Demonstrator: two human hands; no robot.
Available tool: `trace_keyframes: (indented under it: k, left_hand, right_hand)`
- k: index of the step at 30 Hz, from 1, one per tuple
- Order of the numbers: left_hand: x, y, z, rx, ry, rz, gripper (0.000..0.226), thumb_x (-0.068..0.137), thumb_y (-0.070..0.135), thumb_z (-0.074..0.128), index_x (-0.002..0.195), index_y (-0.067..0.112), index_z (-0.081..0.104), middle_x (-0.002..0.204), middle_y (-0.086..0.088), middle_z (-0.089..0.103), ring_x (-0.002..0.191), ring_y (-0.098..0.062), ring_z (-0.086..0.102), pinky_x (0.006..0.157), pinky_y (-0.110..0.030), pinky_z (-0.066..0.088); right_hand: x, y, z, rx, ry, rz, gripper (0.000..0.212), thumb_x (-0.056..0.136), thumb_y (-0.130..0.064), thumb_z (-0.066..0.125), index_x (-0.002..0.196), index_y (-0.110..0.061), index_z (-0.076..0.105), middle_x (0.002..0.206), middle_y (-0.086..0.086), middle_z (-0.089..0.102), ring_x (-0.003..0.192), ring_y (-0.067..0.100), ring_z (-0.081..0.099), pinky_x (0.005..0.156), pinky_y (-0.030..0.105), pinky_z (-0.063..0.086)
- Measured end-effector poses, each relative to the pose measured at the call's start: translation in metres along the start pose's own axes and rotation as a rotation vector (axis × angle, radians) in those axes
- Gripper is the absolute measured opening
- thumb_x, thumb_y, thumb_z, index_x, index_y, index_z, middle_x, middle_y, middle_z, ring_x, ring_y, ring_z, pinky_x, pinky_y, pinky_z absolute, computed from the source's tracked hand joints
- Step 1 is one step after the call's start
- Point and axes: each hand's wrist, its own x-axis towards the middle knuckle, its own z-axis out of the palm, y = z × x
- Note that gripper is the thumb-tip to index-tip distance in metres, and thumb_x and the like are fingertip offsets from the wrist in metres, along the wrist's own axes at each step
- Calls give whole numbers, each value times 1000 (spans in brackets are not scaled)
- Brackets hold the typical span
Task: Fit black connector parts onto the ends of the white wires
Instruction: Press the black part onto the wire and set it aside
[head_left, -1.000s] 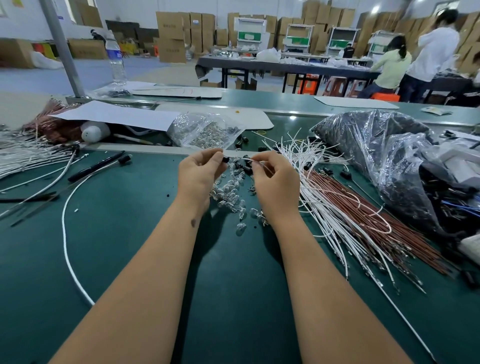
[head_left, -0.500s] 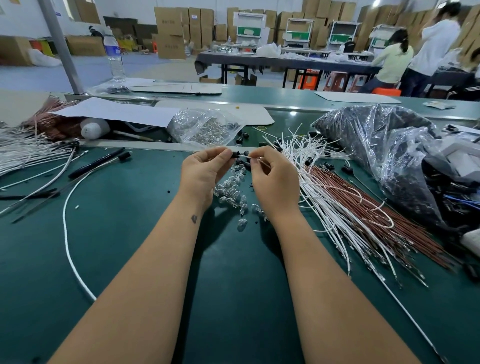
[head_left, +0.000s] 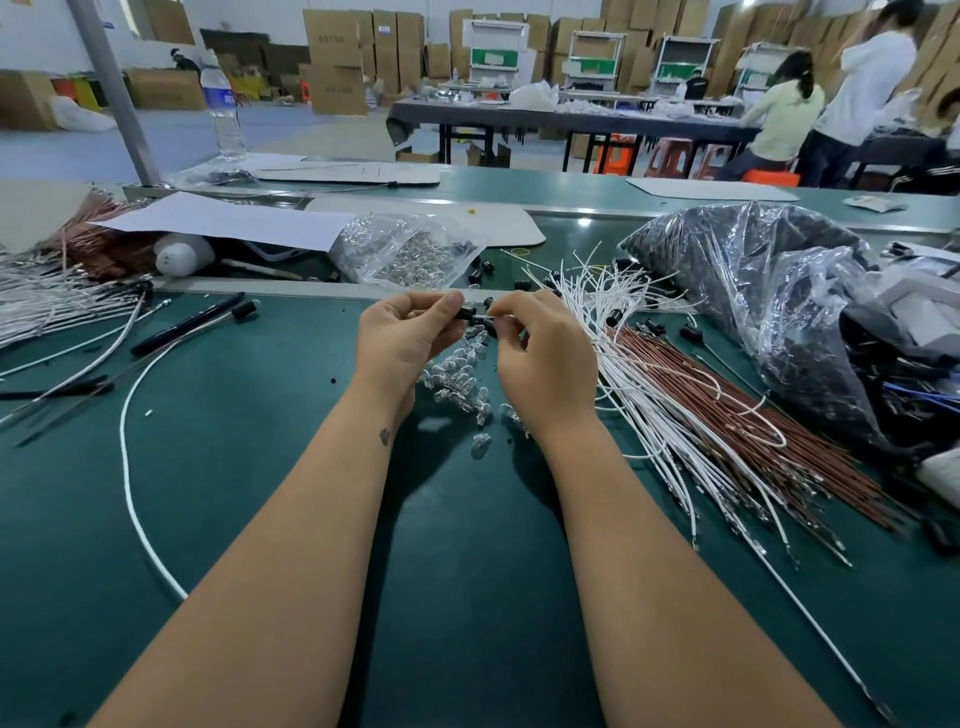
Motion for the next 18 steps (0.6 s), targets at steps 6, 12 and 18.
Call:
trace_keyframes:
  k: [6,12,18]
  left_hand:
    - [0,-5,4,75,-14,36,9,84,11,71,83,4,66,63,-2,71,57,-9,66,63,-18,54]
    - [1,-8,6,140,14,99,16,84,15,72,83,1,64,60,-1,69,54,-9,64,61,-19,55]
    - [-2,-7,8,242,38,116,29,84,24,73,80,-3,61,58,-5,62,44,-8,56,49,-18,49]
  right_hand:
    - [0,-2,2,17,-60,6,15,89,-7,58,94,-13,71,93,3,65,81,22,56,67,33,45]
    - [2,-3,3,124,-33,5,28,87,10,50,105,-1,69,97,10,65,92,24,59,80,30,47]
    - [1,-1,3,208,-53,81,36,86,9,53,116,-10,58,84,-1,62,80,14,60,70,19,41]
